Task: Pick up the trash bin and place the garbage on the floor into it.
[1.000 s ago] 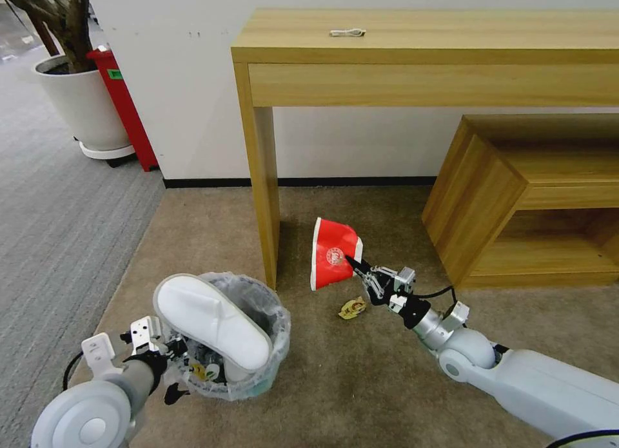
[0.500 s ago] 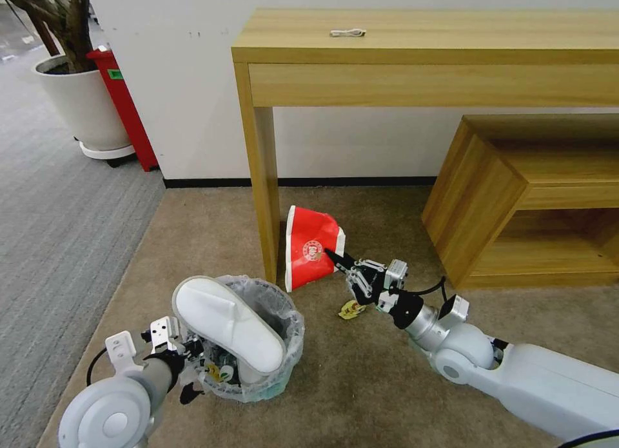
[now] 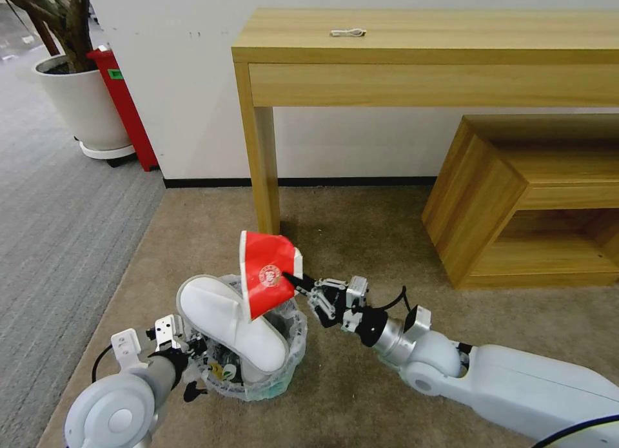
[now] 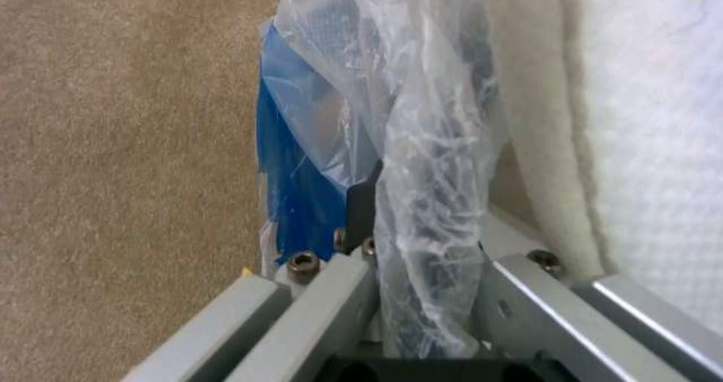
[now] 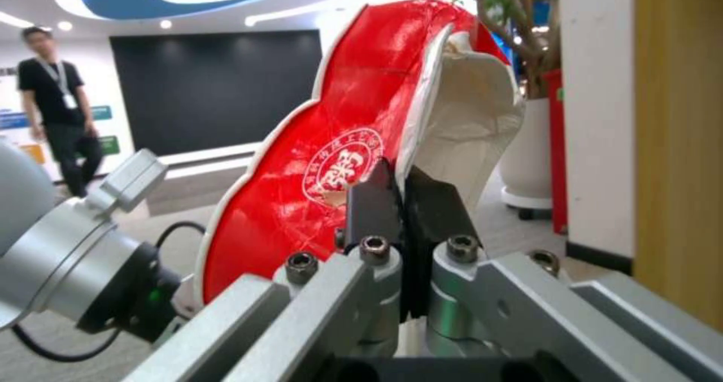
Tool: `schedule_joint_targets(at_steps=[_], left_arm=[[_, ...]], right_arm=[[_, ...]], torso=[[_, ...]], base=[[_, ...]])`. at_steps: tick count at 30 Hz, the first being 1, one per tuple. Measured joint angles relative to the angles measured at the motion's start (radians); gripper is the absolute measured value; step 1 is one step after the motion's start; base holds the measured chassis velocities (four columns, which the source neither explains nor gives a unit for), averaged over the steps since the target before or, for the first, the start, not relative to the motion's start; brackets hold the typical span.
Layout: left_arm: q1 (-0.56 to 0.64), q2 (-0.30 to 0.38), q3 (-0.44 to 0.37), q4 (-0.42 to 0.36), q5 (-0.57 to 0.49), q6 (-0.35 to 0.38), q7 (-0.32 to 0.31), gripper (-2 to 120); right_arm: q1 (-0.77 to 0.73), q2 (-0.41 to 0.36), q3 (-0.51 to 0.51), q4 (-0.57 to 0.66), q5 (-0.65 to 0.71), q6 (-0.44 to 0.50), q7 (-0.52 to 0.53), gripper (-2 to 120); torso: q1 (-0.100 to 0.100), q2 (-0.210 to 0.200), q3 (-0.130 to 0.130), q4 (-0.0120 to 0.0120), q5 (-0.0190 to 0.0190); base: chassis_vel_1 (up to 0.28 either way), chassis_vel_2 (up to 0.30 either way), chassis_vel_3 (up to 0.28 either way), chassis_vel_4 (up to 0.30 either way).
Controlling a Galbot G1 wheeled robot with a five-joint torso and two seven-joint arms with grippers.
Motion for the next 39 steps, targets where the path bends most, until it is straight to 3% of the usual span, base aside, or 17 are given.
schedule_joint_targets(at_steps=[14,39], left_arm=[[-0.008,0.009,-0.004,-0.011,-0.013,-0.002,-0.007,0],[-0.024,0.051,-0.041,-0.025,-0.084,-0.005,-0.031,0]], right_arm=[[0.153,0.071,-0.187,-0.020,-0.007,-0.005,0.049,0],[0.207,0.166,-0.298,-0.102,0.002,-0.009,0.090,0]], torso=[[0.000,0.000,0.000,0.0000,0.0001],[0.000,0.000,0.000,0.0000,0.0000]], base=[[0.000,0.000,0.000,0.000],[0.000,0.000,0.000,0.000]])
